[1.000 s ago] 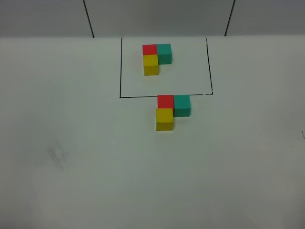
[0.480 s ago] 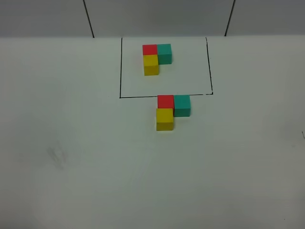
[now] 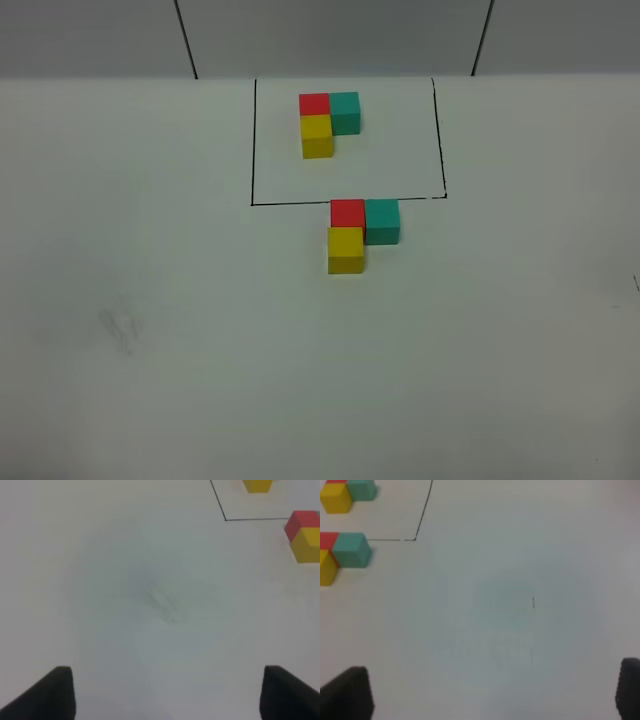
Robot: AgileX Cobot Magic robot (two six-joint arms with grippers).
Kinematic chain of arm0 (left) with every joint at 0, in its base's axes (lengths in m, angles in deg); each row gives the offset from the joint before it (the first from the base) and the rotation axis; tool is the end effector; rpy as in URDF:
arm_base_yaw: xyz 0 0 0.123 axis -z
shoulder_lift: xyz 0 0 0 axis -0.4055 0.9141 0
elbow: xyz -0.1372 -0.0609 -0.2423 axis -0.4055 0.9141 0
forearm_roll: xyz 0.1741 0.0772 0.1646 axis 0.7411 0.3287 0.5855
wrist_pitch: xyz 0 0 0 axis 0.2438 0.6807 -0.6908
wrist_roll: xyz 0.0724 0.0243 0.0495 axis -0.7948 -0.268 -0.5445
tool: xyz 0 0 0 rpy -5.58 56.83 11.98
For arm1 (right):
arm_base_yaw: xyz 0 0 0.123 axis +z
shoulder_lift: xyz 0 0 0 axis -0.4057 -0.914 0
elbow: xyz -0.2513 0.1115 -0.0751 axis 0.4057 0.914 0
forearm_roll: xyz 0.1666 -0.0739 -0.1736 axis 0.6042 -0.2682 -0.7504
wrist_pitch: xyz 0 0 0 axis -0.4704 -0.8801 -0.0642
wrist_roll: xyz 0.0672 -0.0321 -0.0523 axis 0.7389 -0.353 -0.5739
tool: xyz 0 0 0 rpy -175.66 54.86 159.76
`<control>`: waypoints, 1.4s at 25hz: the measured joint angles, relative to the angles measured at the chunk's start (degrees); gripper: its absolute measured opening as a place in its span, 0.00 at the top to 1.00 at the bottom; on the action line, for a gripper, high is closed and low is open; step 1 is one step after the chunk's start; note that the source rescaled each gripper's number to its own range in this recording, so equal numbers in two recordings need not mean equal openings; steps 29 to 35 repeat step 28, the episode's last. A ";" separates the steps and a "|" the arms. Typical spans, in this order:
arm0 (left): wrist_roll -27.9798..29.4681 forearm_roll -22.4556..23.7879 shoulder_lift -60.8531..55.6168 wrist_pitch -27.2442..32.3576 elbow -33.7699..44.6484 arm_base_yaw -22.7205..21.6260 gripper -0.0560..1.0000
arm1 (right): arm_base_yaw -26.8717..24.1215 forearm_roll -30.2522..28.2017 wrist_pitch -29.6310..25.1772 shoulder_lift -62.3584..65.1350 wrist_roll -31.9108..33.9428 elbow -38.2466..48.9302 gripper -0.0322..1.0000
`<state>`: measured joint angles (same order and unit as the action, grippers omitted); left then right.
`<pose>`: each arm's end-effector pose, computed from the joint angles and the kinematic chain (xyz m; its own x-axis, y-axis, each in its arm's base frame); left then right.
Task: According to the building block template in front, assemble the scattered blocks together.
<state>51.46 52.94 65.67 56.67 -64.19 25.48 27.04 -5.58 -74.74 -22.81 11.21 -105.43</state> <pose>-0.0078 -0.0076 0.2777 -0.4638 -0.0264 -0.8856 0.0839 0.9937 -0.0736 -0.0060 -0.0003 0.2773 -0.4573 0.0392 -0.8884 -0.0249 0.9981 0.0568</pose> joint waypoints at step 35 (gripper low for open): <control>-0.06 0.00 0.00 0.00 0.00 0.00 0.22 | 0.00 0.00 0.00 0.00 0.44 0.00 0.15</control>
